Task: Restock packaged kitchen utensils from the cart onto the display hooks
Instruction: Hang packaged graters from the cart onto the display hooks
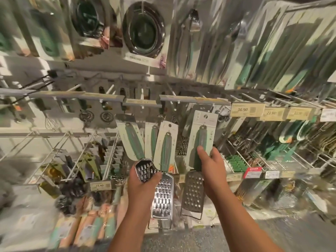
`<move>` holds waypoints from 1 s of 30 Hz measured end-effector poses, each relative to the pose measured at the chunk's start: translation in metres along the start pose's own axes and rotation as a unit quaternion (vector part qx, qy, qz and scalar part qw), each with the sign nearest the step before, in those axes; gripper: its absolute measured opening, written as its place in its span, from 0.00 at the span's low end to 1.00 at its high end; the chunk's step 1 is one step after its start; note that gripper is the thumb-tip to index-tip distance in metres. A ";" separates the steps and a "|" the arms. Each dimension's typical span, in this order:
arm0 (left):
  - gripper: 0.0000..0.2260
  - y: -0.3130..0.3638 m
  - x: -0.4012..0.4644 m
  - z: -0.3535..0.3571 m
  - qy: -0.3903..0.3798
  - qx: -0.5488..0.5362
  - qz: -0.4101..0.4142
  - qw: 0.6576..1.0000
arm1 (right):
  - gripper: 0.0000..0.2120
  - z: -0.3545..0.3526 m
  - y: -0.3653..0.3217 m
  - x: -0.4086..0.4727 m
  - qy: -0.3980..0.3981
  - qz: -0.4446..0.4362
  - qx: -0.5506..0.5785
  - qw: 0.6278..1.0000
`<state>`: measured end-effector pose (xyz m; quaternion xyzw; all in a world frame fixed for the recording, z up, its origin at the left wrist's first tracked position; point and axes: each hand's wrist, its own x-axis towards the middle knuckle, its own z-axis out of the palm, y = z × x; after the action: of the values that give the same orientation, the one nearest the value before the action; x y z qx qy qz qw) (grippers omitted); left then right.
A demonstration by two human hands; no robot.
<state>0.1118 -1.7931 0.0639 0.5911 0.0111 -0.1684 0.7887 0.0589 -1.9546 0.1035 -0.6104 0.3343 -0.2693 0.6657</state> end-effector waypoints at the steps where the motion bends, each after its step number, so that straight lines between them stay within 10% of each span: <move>1: 0.23 0.001 0.000 0.002 0.005 -0.004 0.000 1.000 | 0.15 0.000 0.000 0.001 -0.001 -0.007 0.001 1.000; 7: 0.27 -0.005 -0.003 0.014 0.016 -0.010 0.006 1.000 | 0.42 -0.005 0.012 0.020 0.012 -0.027 -0.021 0.999; 13: 0.31 -0.006 -0.001 0.012 0.035 0.004 0.024 0.999 | 0.11 -0.005 -0.001 0.030 0.017 -0.019 -0.018 1.000; 22: 0.45 -0.004 -0.005 0.015 0.046 -0.001 0.020 0.999 | 0.37 0.008 -0.009 0.071 -0.019 0.017 -0.058 0.998; 30: 0.41 -0.022 -0.004 0.014 0.069 -0.019 0.007 0.997 | 0.08 0.016 0.014 0.018 -0.139 0.047 -0.069 0.987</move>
<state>0.0994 -1.8111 0.0487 0.5863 0.0648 -0.1218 0.7983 0.0823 -1.9570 0.0876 -0.6698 0.2846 -0.1267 0.6740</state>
